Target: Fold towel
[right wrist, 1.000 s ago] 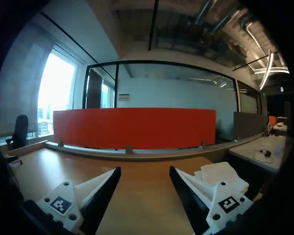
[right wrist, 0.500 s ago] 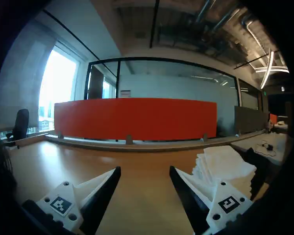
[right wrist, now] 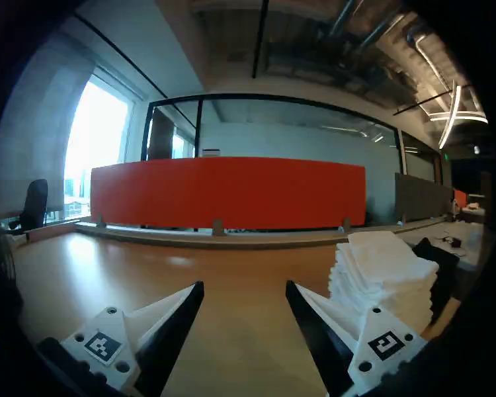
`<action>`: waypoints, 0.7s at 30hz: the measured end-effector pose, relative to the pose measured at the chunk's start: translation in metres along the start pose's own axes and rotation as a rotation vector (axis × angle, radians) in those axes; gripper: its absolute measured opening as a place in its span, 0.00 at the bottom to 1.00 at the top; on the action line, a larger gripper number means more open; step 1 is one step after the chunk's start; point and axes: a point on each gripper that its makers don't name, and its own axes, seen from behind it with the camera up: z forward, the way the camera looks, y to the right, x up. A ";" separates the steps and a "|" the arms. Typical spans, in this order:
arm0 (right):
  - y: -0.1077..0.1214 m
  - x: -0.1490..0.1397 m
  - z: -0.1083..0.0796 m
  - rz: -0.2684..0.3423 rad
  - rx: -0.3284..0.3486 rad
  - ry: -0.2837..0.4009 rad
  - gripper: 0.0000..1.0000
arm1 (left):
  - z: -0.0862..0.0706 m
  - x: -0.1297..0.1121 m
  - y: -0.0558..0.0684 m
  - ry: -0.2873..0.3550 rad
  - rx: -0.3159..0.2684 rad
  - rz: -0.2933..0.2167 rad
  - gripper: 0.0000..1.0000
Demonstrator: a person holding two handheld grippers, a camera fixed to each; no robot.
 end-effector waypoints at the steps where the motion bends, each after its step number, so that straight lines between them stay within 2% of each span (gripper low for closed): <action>1: -0.001 -0.001 0.000 -0.002 0.001 -0.001 0.96 | 0.000 0.000 0.000 0.000 0.000 0.000 0.98; 6: -0.005 -0.005 0.002 -0.012 0.005 -0.003 0.96 | 0.000 0.000 0.000 0.000 0.000 0.000 0.98; 10: -0.006 -0.007 0.002 -0.001 0.007 0.006 1.00 | 0.000 0.000 0.000 0.000 0.000 0.000 0.97; 21: -0.009 -0.002 -0.002 0.010 0.014 0.033 1.00 | 0.000 0.000 0.000 0.000 0.000 0.000 0.97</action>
